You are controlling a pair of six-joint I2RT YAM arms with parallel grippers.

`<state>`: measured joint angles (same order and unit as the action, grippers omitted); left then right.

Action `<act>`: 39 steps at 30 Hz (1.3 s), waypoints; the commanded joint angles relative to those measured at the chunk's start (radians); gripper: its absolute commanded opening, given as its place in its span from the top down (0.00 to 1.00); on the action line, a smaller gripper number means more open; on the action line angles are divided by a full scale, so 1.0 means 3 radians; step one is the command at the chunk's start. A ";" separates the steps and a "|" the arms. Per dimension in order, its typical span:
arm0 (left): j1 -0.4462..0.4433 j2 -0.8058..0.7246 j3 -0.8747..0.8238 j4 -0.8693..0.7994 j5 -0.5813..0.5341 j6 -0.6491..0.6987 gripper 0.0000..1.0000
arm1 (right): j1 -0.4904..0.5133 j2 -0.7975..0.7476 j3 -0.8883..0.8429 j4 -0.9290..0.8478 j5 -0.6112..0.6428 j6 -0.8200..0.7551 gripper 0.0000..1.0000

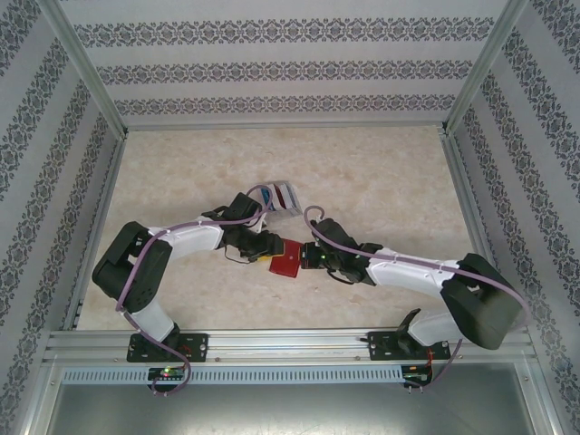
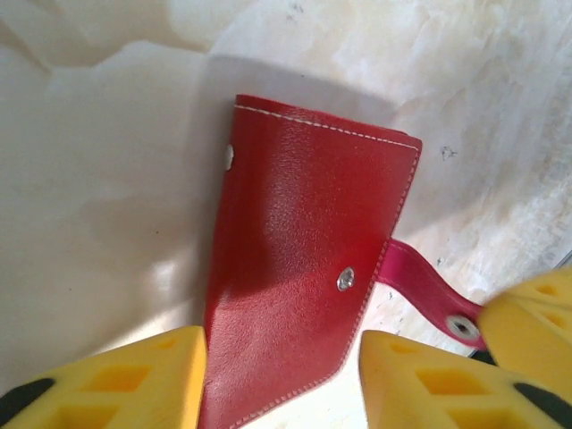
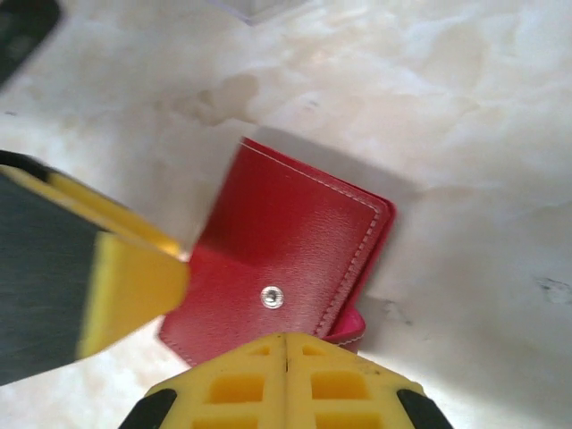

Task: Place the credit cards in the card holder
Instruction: Open the button on the card holder.

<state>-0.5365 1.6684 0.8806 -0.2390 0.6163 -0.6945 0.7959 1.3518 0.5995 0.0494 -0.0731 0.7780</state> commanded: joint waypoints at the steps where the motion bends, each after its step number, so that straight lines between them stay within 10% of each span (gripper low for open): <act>1: -0.0002 -0.0171 -0.0006 -0.0151 -0.0037 0.0074 0.46 | -0.0078 -0.0288 -0.0095 0.0359 -0.0196 -0.0063 1.00; 11: 0.0110 -0.0266 0.0083 -0.0257 0.0221 0.0182 0.28 | -0.0078 -0.0407 0.0001 0.0519 -0.0276 0.0024 1.00; 31: 0.0122 -0.0240 0.0124 -0.0391 0.0210 0.0405 0.25 | -0.0010 -0.0461 -0.0035 0.0614 -0.0252 0.0120 1.00; 39: 0.0120 -0.0213 0.0181 -0.0603 -0.0086 0.0574 0.42 | -0.0025 -0.0494 -0.0043 0.0512 -0.0176 0.0081 1.00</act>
<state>-0.5083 1.6123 0.9073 -0.3584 0.6415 -0.5678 0.7834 1.2259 0.5789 0.2085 -0.1520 0.8085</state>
